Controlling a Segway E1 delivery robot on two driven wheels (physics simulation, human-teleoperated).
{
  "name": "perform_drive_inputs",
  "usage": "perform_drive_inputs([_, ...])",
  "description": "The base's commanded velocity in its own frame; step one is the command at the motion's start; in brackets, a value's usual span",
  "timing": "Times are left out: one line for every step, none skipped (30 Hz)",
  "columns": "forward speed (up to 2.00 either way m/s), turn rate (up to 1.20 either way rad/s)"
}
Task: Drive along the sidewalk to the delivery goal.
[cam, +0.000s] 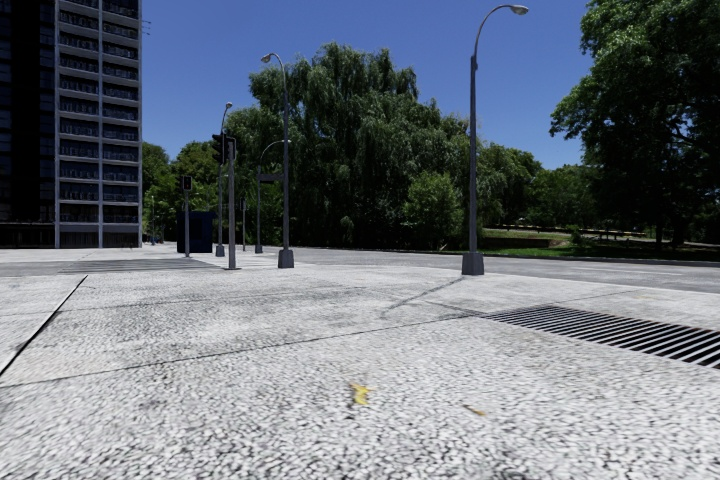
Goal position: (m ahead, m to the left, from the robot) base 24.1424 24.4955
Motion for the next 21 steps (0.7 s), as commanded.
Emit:
perform_drive_inputs([0.00, 0.00])
perform_drive_inputs([0.00, 0.00])
perform_drive_inputs([0.00, 0.00])
perform_drive_inputs([0.00, 0.00])
perform_drive_inputs([0.00, 0.00])
perform_drive_inputs([0.00, 0.00])
perform_drive_inputs([0.00, 0.00])
perform_drive_inputs([0.00, 0.00])
perform_drive_inputs([0.00, 0.00])
perform_drive_inputs([0.00, 0.00])
perform_drive_inputs([0.00, 0.00])
perform_drive_inputs([0.00, 0.00])
perform_drive_inputs([0.00, 0.00])
perform_drive_inputs([0.00, 0.00])
perform_drive_inputs([0.00, 0.00])
perform_drive_inputs([2.00, 0.00])
perform_drive_inputs([2.00, 0.00])
perform_drive_inputs([2.00, 0.00])
perform_drive_inputs([2.00, 0.00])
perform_drive_inputs([2.00, 0.00])
perform_drive_inputs([2.00, 0.00])
